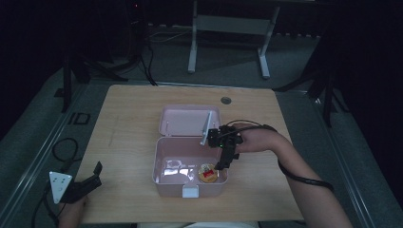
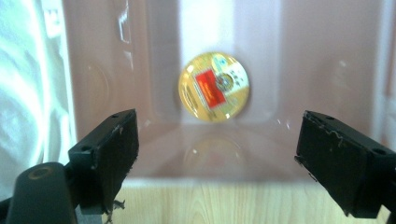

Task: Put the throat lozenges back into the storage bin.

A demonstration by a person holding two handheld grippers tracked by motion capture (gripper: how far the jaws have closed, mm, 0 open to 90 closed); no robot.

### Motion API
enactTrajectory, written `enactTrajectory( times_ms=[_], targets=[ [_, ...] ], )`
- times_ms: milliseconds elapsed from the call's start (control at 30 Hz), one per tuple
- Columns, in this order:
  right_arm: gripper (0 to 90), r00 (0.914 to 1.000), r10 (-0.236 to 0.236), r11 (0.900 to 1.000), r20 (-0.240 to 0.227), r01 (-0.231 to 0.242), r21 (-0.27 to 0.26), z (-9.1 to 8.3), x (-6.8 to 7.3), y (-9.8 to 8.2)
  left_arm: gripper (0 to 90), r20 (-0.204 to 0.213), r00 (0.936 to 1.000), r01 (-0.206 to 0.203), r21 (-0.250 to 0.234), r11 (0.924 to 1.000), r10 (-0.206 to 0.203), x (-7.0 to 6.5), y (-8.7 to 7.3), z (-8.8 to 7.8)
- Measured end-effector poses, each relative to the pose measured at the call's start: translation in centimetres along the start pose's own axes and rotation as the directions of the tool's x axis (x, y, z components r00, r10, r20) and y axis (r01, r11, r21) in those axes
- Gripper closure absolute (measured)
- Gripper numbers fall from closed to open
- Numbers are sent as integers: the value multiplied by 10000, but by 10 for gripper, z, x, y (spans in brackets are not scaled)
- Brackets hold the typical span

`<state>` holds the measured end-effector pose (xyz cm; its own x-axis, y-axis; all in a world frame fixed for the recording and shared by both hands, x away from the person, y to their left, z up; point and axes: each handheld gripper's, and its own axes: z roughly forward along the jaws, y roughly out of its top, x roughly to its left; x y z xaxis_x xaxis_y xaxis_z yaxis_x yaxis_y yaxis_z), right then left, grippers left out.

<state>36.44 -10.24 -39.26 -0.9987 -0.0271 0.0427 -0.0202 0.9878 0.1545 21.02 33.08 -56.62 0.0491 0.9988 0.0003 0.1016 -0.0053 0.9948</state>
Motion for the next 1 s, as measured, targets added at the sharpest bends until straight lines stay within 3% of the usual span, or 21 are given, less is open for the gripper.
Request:
enactTrajectory(
  times_ms=[100, 333, 633, 833, 1000],
  targets=[
    [126, 9998, 144, 9997, 142, -142, -176, -6, 0, -8, 23, -2, 10000, -8, 14, 10000, 8, 0, 0, 0],
    [125, 9955, 801, 9941, 502, -761, -774, -20, -5, -51, 24, -20, 10000, -8, 23, 10000, 8, 0, 0, 0],
    [124, 9865, 1493, 9801, 669, -1387, -1418, -3, -11, -88, 24, -15, 10000, -3, 16, 10000, 3, 0, 0, 0],
    [124, 9651, 2401, 9493, 1048, -2108, -2332, 35, -19, -121, 24, -12, 10000, 7, 8, 10000, -7, 0, 0, 0],
    [117, 9348, 3271, 9109, 1386, -2728, -3097, 62, -23, -142, 24, -2, 10000, 13, 5, 10000, -13, 0, 0, 0]
  ],
)
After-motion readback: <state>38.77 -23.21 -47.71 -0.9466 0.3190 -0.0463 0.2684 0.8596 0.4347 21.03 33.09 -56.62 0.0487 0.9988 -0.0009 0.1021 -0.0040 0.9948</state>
